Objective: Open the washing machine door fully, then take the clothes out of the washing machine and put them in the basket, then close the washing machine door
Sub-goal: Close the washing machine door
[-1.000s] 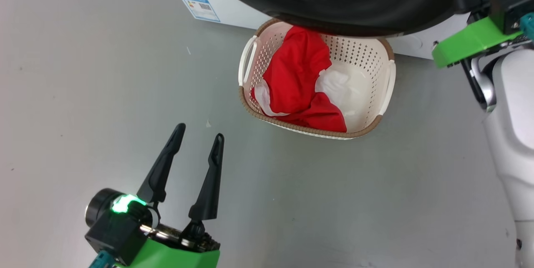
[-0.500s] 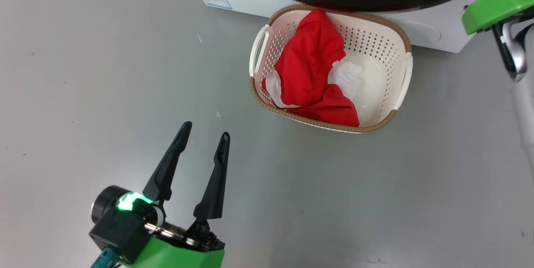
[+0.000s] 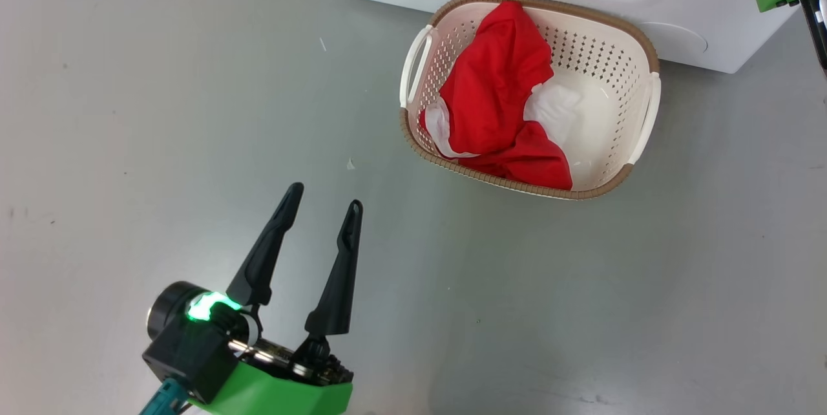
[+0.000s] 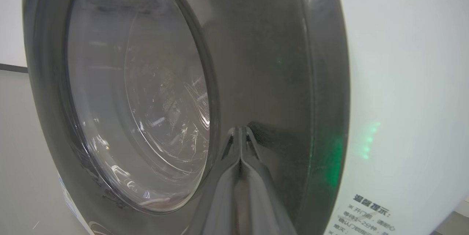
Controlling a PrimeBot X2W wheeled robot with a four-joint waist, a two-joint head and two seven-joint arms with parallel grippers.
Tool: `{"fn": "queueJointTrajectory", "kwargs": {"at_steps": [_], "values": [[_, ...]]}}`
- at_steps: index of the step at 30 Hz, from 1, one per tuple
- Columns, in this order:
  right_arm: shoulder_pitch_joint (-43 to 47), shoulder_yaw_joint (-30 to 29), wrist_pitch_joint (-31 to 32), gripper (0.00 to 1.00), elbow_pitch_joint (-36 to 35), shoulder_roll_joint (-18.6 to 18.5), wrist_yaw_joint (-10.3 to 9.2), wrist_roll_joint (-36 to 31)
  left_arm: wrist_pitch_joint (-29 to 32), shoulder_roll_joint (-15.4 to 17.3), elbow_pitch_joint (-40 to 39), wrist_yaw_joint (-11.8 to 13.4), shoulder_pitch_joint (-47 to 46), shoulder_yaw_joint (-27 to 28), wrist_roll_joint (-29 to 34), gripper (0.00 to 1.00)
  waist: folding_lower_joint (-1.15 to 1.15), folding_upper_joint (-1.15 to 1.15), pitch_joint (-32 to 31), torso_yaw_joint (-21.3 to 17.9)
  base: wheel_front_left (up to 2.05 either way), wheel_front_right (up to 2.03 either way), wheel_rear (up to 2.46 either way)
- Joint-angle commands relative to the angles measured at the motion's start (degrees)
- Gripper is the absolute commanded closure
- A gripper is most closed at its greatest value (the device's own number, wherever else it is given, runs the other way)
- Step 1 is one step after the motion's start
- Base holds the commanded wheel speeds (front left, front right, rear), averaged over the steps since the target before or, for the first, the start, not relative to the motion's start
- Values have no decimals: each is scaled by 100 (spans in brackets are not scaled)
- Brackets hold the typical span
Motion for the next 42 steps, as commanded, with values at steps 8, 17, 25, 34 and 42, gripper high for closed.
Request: {"fn": "queueJointTrajectory", "kwargs": {"at_steps": [8,17,25,34,42], "values": [[-213,-137,22,100,-117,54,-65,-83,-45,69,-79,50,-69,186,-100,0,0,0,-46,-40,0,0,0],[207,-61,22,99,-463,353,-65,57,-45,69,-19,79,-45,233,-314,0,0,0,-188,-201,0,0,0],[946,200,22,0,-988,713,-65,349,-45,69,-29,54,-24,292,-234,0,0,0,-386,-424,0,0,0],[1969,501,22,0,-1608,1049,-65,666,-45,69,-22,28,56,395,-242,0,0,0,-656,-728,0,0,0],[3047,473,22,0,-2246,1183,-65,954,-45,69,70,8,175,512,-125,0,0,0,-995,-1102,0,0,0]]}}
